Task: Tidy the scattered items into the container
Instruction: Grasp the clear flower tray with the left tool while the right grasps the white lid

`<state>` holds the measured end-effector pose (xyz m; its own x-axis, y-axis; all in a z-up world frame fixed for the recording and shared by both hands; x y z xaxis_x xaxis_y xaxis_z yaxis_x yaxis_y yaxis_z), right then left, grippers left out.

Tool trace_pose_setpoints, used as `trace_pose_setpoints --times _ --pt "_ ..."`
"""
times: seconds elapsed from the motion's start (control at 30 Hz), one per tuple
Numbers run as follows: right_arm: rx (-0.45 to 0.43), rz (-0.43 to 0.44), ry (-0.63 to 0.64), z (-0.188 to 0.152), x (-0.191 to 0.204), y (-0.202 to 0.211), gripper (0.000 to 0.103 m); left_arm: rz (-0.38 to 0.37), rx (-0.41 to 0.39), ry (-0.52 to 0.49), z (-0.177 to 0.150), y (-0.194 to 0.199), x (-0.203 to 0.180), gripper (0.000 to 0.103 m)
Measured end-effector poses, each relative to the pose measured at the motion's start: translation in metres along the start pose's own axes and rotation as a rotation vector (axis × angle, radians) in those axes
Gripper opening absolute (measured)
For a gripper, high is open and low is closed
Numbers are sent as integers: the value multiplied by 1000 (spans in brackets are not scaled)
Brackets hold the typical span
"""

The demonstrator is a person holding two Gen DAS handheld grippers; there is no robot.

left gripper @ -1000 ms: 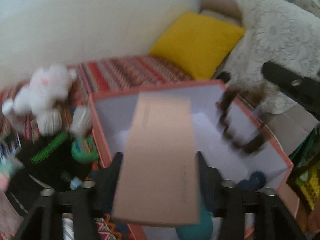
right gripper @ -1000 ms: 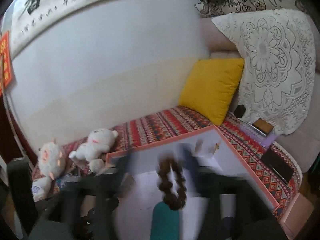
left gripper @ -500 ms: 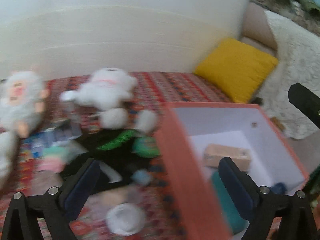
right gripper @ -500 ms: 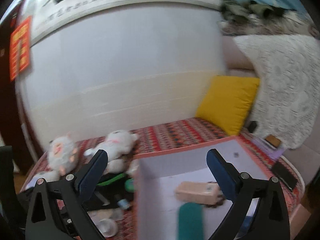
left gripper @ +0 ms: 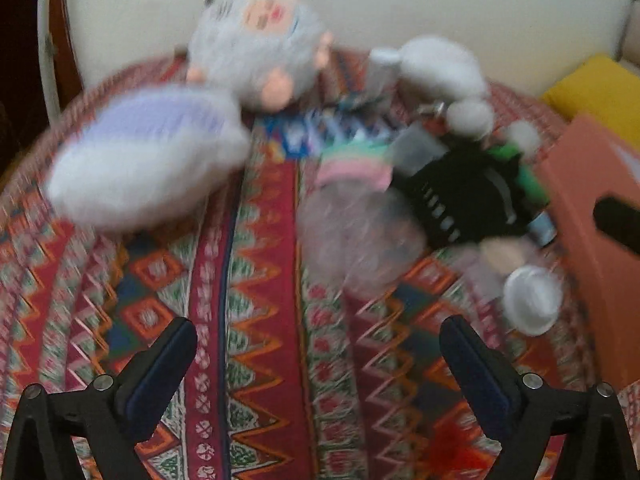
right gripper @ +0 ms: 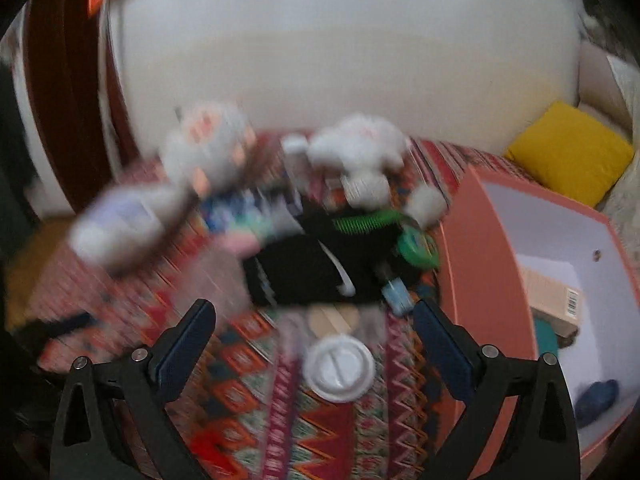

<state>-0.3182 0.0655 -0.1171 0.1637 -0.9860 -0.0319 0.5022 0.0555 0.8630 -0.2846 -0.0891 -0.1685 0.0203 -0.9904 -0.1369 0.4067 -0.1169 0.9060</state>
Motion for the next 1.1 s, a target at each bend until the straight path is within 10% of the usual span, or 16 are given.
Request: trace_pose_setpoints --times 0.4,0.77,0.87,1.1 --pt "180 -3 14 -37 -24 -67 101 -53 104 -40 29 -76 -34 100" --pt "269 54 12 -46 -26 -108 98 62 29 -154 71 -109 -55 102" --pt "245 63 35 -39 -25 -101 66 47 16 -179 71 -108 -55 102" --pt "255 184 51 -47 -2 -82 66 31 54 -164 47 -86 -43 101"
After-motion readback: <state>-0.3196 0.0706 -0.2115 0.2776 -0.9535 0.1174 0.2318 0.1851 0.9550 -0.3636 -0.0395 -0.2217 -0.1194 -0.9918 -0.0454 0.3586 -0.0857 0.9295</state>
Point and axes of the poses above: each gripper's, at about its wrist camera, not at the fingertips, and y roughly against the way its jaws point, x to its left, z to its top, the point moved 10 cm from there along -y, roughly the way its jaws point, and after that the axes turned 12 degrees about x, right-handed, at the moved point
